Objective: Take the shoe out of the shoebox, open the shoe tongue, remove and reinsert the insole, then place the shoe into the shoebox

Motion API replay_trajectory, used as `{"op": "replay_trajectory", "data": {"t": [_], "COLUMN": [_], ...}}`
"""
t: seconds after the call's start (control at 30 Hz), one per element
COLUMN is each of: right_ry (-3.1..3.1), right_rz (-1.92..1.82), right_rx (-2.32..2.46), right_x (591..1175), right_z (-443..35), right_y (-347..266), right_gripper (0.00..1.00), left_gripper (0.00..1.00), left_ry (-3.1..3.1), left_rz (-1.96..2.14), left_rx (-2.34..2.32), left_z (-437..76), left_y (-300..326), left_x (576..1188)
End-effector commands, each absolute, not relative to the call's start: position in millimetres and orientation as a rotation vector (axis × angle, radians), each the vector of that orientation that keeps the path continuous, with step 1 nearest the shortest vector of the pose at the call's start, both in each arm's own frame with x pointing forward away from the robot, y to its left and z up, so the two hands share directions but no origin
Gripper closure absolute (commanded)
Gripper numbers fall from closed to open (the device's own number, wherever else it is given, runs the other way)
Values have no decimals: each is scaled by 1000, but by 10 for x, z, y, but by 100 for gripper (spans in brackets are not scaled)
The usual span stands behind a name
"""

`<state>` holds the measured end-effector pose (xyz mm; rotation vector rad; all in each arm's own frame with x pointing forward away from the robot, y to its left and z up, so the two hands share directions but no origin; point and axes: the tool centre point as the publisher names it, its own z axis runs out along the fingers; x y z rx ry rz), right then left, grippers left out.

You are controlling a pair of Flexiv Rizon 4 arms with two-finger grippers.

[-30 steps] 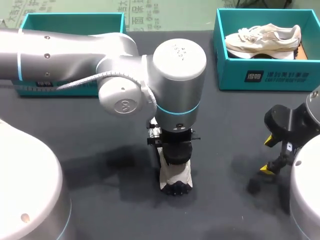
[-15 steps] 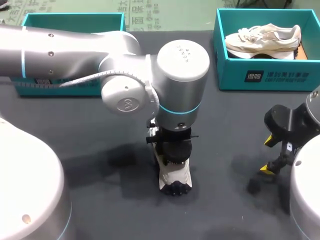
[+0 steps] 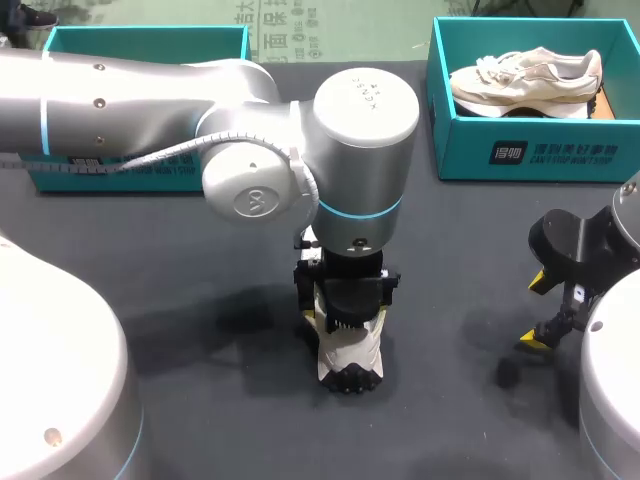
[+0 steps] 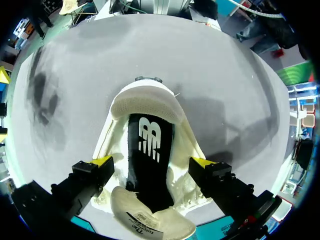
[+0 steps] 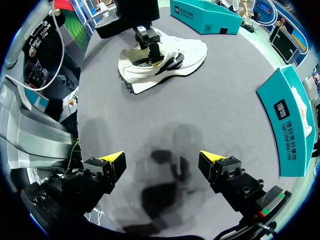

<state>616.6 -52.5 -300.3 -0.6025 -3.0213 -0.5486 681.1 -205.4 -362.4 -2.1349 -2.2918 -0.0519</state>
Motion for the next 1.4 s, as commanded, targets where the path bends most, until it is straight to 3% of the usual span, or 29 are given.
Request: {"op": "replay_trajectory", "data": {"t": [0.03,1.4], "right_ry": [-3025,-3025], "right_rz": [-549,-549], "right_rx": [-604,-604], "right_x": [6141,6141], "right_z": [-2998,-2998], "right_y": [-529,-529], "right_gripper": [0,0], "left_gripper": [0,0], "left_ry": [-2285,-2325], "left_rz": [-60,18], "left_rx": [-2152,-2092], "left_z": [-3591,-3215], "left_y": [-2007,-1891], "left_x": [6759,7508]}}
